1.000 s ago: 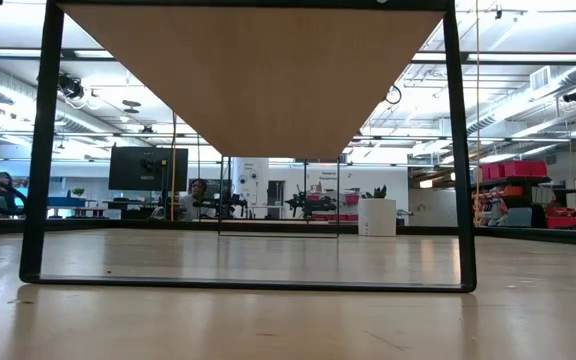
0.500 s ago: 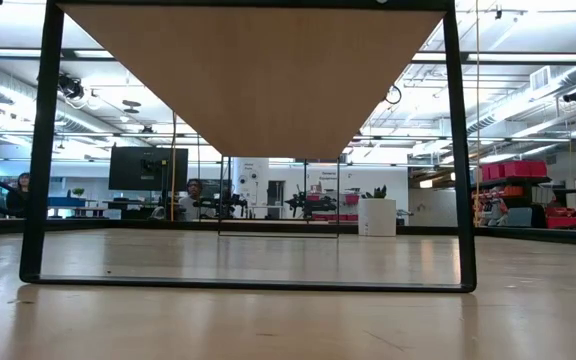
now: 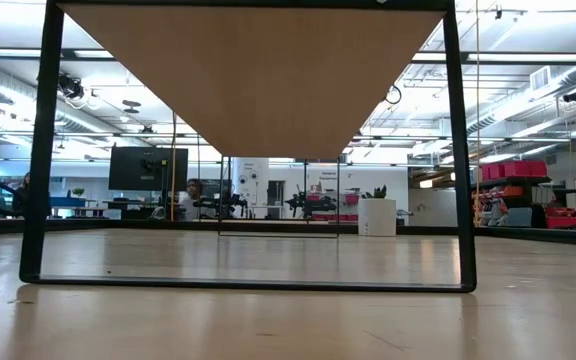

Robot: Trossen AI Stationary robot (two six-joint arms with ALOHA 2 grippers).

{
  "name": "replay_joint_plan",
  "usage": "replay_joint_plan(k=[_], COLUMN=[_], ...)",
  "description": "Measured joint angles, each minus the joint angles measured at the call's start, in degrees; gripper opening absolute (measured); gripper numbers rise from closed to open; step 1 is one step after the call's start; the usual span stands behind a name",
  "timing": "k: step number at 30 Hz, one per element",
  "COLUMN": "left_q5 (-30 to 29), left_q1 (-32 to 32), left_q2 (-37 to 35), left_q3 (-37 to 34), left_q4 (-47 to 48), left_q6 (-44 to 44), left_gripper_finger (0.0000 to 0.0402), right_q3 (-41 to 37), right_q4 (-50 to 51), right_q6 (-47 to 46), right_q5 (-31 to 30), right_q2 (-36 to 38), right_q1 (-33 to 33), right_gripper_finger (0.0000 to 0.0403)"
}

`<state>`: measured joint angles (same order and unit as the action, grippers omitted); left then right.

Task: Pick & Place candle stick holders
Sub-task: Put the black candle holder on the shelf aligned with the other black candle holder

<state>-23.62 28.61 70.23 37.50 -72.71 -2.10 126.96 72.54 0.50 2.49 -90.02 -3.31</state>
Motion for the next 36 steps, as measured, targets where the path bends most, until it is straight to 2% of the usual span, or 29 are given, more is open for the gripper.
replay_joint_plan(k=[5,8,13,20,24,27,31,36], left_q5=[-8.06,-14.28,-25.17,-29.82,-30.74,-31.08,-32.18,-32.3], left_q1=[-1.49,-1.85,-1.85,-1.83,-1.83,-1.83,-1.81,-1.81], left_q2=[-3.11,-5.92,-10.46,-13.38,-13.87,-13.76,-13.81,-13.78], left_q3=[2.24,3.03,5.78,10.17,12.24,13.66,14.44,14.44], left_q4=[5.22,10.74,24.87,35.49,37.92,39.86,41.17,41.35], left_q6=[7.78,9.32,9.43,9.41,10.61,10.72,10.74,10.74], left_gripper_finger=[0.0252,0.0252,0.0252,0.0252,0.0252,0.0252,0.0252,0.0252], right_q3=[0.0,0.0,0.0,-1.64,-8.62,-16.54,-27.69,-40.11], right_q4=[5.57,9.96,14.7,14.9,14.3,10.02,2.4,-1.92], right_q6=[-2.62,-3.19,-5.88,-11.65,-18.32,-24.18,-32.06,-39.6], right_q5=[4.79,5.94,1.89,-5.08,-10.36,-14.03,-16.06,-16.57], right_q2=[0.0,0.0,0.3,3.36,7.42,11.87,17.73,24.54], right_q1=[0.01,0.45,3.7,10.97,16.74,20.97,25.79,31.05], right_gripper_finger=[0.0208,0.0208,0.0208,0.0208,0.0208,0.0208,0.0208,0.0208])
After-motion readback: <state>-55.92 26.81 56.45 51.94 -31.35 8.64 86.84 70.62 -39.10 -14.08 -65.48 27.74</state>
